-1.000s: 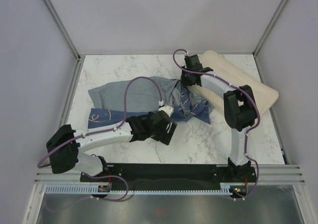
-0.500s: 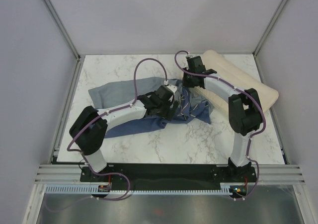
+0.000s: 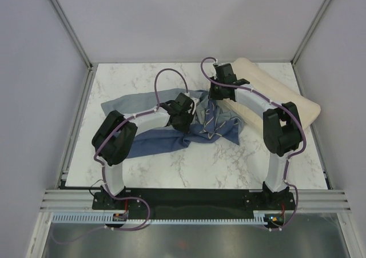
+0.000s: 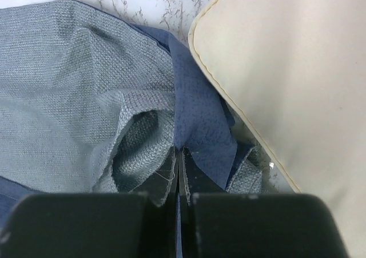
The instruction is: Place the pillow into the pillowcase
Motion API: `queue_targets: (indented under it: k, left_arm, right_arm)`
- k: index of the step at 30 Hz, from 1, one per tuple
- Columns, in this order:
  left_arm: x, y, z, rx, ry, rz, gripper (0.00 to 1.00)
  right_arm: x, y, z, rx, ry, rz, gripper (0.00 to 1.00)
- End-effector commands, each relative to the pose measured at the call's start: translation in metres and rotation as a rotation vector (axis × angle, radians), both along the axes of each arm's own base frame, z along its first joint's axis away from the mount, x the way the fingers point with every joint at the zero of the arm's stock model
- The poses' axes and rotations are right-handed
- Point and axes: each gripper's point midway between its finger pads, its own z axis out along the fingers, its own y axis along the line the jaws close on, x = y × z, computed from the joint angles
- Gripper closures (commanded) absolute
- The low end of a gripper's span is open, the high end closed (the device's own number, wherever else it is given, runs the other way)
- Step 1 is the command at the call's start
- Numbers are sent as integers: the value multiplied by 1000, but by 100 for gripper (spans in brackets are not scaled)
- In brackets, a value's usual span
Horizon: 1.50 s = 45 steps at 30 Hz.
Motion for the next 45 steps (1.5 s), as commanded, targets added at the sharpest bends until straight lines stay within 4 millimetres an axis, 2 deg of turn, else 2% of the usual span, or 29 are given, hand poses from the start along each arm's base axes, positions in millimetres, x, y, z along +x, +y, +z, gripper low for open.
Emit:
queue_targets:
  k: [1,2,3,4,7,8,9,11,14,17,20,21,22,24,27,28,31,32,33,34,35,37,38,40,41,42,43,44,45]
  left_arm:
    - [-31,-15,32,-135,36,-53,98]
    - [-39,-16,41,-155,23,-68,98]
    - [-62,-16,41,-156,33,-105,98]
    - [-72,-19,72,-212,-24,-133,98]
    - [-127,-23,84,-290,32,-222,98]
    - [-142,-23,100,-339,27,-250,98]
    - [-167,-23,93,-344,76,-297,98]
    - [-190,-20,94,-357,105,-325,98]
    - [-240,-18,72,-319,195,-420,98]
    - [-267,-22,61,-287,256,-479,98]
    - [-295,-26,38,-201,314,-555,96]
    - [-291,-24,26,-139,312,-535,90]
    - [-288,-22,21,-104,303,-514,74]
    - [-277,-24,20,-80,254,-478,64]
    - [-263,-31,44,-140,161,-441,48]
    - [-264,-36,62,-198,136,-461,41]
    - [-265,-37,79,-237,120,-486,37]
    - [-265,-36,81,-236,119,-484,36]
    - [-259,-37,85,-231,100,-455,34]
    - [-256,-35,83,-210,93,-430,32]
    - [-248,-32,85,-190,80,-392,32]
    - [-227,-26,88,-161,30,-282,28]
    - [-211,-21,91,-163,20,-213,27]
    - [-184,-13,97,-171,-12,-95,26]
    - [-173,-10,101,-180,-22,-55,25]
    - [-146,0,106,-182,-53,40,25]
    - [-133,5,108,-181,-69,87,24]
    - [-110,15,114,-188,-91,156,25]
    - [-97,18,117,-194,-110,185,25]
  right_arm:
    - [14,12,33,48,-79,14,99]
    - [15,13,32,52,-75,13,99]
    - [16,13,28,53,-68,13,100]
    - [18,15,30,54,-73,14,100]
    - [24,18,26,56,-68,11,100]
    - [26,18,25,56,-68,12,100]
    - [27,20,20,56,-57,13,100]
    - [33,22,19,57,-55,12,100]
    - [39,24,20,54,-52,11,100]
    - [43,23,23,40,-59,5,100]
    - [42,22,22,34,-53,9,98]
    - [41,22,22,31,-51,13,97]
    - [39,20,19,25,-46,10,95]
    - [39,14,19,0,-53,-1,91]
    - [46,6,23,-12,-66,-10,90]
    - [55,0,28,-8,-74,-26,89]
    - [77,1,48,41,-106,-19,91]
    - [79,0,39,40,-74,-17,89]
    - [86,0,52,59,-96,-14,82]
    - [87,0,53,58,-97,-15,71]
    - [87,-2,60,61,-111,-18,52]
    - [85,-5,69,56,-126,-17,42]
    - [82,-7,83,59,-149,-15,35]
    - [73,-12,84,50,-144,-14,33]
    - [68,-16,99,48,-171,-14,33]
    - [63,-20,103,39,-176,-18,32]
    - [53,-25,92,19,-149,-20,32]
    - [47,-33,107,5,-185,-40,29]
    - [36,-39,92,-20,-156,-44,27]
